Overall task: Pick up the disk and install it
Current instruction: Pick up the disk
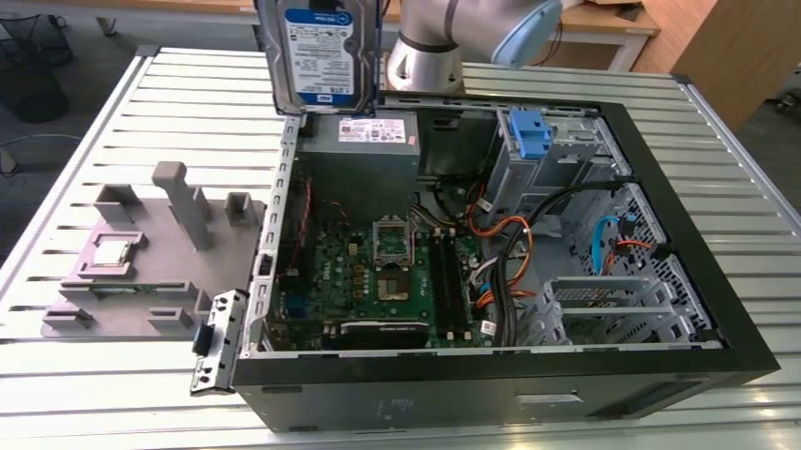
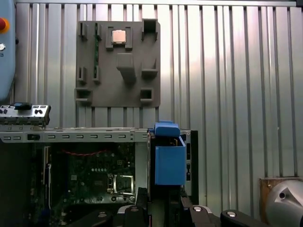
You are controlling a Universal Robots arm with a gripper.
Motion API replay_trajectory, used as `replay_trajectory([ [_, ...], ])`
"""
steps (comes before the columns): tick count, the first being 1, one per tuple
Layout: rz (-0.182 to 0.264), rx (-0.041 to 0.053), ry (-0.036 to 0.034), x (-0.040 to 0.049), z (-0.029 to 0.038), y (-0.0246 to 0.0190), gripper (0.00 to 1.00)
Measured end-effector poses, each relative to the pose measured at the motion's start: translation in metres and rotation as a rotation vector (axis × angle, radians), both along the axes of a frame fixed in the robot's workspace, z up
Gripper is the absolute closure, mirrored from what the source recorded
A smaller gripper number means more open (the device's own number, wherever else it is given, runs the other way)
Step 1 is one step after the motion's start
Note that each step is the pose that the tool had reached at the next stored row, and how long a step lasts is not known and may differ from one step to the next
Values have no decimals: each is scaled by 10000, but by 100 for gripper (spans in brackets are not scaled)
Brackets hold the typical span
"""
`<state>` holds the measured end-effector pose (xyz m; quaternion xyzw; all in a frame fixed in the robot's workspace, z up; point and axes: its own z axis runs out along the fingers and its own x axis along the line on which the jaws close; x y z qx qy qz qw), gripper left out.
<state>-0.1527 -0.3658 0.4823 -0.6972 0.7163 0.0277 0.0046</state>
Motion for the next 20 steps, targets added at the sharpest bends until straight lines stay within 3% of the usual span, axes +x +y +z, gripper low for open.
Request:
replay_trajectory([
  [20,0,1,4,832,-7,-3,65],
])
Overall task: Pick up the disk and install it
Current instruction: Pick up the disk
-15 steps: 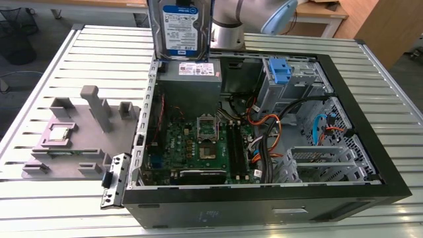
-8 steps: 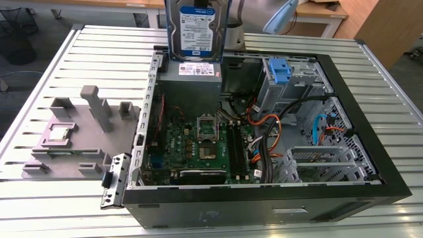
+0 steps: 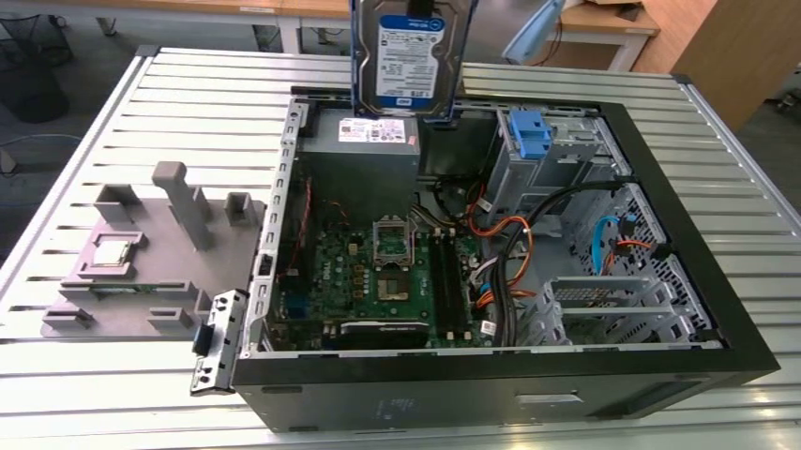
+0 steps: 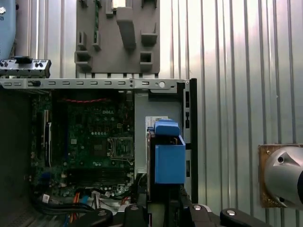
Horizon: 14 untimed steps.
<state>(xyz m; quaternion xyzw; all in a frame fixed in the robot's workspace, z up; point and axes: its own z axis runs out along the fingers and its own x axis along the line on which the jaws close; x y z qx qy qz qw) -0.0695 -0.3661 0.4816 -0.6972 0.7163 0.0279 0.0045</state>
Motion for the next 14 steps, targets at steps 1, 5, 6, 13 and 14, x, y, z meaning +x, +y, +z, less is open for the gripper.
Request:
replay_trajectory([
  [1,0,0,1,43,0,0,65],
  [5,1,0,1,213,-2,-1,65],
  [6,0,0,2,254,-2,-1,65],
  [13,0,0,2,480,-4,-2,65],
  [14,0,1,2,483,-4,-2,65],
])
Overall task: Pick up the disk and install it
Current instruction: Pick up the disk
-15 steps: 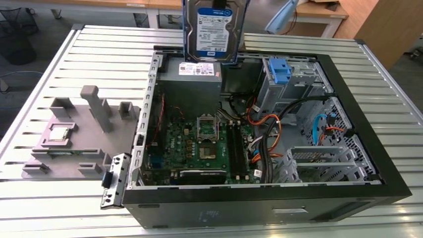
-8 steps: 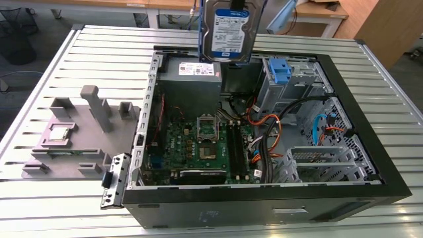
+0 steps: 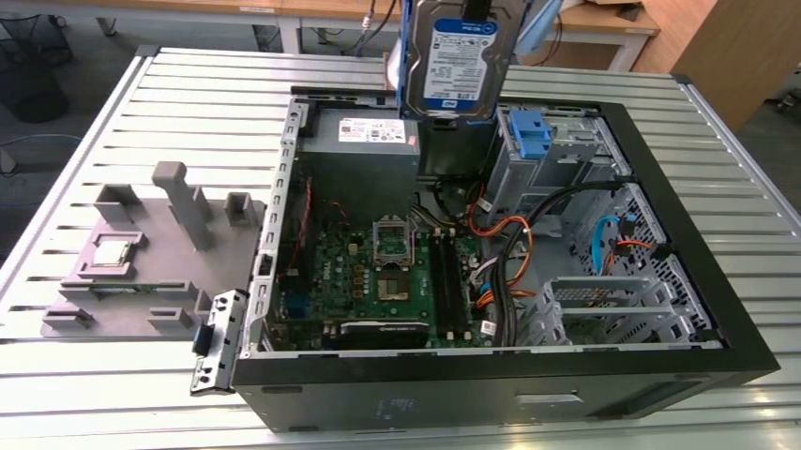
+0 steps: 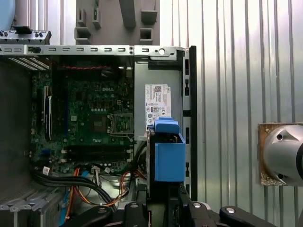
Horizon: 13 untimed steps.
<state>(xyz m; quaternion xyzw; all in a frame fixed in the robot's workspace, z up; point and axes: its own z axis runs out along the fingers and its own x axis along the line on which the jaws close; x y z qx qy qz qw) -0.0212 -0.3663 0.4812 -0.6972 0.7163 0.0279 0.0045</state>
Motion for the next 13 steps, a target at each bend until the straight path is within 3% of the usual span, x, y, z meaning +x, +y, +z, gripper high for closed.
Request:
replay_trajectory([
  [5,-1,-1,0,5,0,-34,65],
  [13,-1,0,1,5,-1,-174,65],
])
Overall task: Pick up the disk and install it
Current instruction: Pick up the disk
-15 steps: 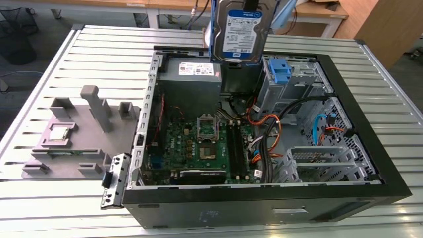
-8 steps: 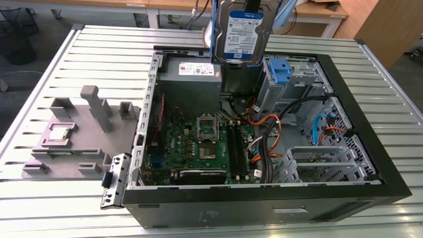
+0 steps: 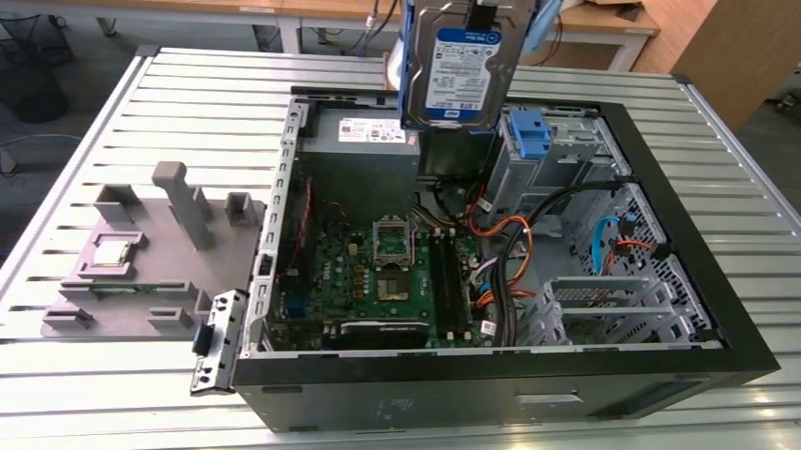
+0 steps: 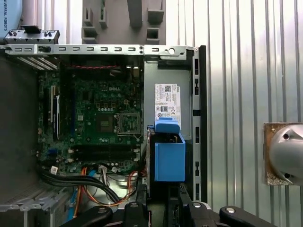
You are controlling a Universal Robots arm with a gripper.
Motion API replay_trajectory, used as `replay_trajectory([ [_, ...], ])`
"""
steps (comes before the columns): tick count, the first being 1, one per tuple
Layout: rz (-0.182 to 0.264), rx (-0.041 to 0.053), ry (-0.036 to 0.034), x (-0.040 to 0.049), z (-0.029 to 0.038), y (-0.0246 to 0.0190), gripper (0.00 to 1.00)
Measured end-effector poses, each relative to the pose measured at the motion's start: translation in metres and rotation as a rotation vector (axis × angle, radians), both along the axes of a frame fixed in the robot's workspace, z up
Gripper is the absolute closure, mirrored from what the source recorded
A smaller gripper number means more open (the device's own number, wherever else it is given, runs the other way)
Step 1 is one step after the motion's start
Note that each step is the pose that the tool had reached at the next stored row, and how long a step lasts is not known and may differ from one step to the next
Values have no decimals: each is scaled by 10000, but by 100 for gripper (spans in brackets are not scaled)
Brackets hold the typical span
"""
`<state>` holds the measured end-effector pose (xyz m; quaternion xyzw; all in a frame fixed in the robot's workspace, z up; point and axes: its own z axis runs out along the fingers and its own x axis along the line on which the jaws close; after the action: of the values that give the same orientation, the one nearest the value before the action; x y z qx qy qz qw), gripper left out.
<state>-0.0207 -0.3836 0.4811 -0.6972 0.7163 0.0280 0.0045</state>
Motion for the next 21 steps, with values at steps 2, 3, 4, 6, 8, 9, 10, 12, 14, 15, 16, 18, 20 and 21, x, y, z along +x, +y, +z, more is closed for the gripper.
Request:
replay_trajectory([
  [2,0,2,0,0,-1,-46,65],
  [3,-1,2,-1,0,-1,-72,65],
  [4,0,4,-1,0,-1,-97,65],
  [6,0,2,0,0,-1,-146,65],
  [8,0,4,-1,0,-2,-199,65],
  [9,-1,4,-1,0,-2,-225,65],
  [10,-1,3,0,0,-1,-253,65],
  [12,-3,3,0,0,-2,-308,65],
  [14,-6,4,-1,0,-3,-363,65],
  [15,-8,2,0,0,-3,-389,65],
  [16,-11,3,-1,0,-4,-414,65],
  [18,-20,3,-1,0,-5,-461,65],
  [20,-30,2,0,0,-5,-504,65],
  [21,-37,3,0,0,-6,-526,65],
])
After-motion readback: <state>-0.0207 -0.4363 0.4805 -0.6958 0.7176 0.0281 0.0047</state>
